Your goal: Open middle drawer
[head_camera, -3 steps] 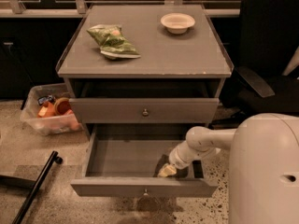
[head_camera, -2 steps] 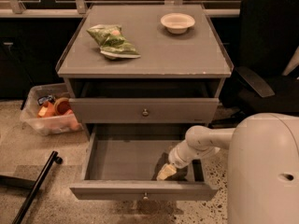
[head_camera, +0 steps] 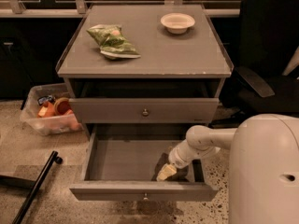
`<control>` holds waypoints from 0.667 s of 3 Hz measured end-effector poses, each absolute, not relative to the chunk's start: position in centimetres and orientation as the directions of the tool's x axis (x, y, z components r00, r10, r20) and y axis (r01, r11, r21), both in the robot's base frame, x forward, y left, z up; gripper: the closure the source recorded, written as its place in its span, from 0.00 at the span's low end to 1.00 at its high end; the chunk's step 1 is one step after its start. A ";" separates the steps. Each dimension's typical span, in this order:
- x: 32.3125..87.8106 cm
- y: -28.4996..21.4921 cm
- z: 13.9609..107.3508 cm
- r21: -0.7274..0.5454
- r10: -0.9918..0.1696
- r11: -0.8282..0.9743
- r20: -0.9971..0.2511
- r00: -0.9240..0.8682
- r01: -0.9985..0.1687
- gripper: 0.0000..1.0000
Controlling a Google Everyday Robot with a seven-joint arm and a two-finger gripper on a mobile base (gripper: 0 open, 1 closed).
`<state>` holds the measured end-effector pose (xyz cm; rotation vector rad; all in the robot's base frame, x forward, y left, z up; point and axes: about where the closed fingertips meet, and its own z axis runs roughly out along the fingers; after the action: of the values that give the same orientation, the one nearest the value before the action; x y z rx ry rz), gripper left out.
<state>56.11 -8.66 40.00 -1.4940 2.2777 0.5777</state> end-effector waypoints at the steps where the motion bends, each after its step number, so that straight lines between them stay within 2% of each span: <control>1: 55.7 -9.0 40.7 0.143 -0.760 0.371 -0.522 -0.388 -0.918 0.00; 2: 55.7 -8.9 40.6 0.152 -0.759 0.368 -0.521 -0.390 -0.918 0.00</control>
Offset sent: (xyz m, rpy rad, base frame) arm -0.0141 -0.0015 0.0091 0.0332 0.0334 0.0025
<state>55.65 -8.90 40.64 -1.4659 2.2711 0.6021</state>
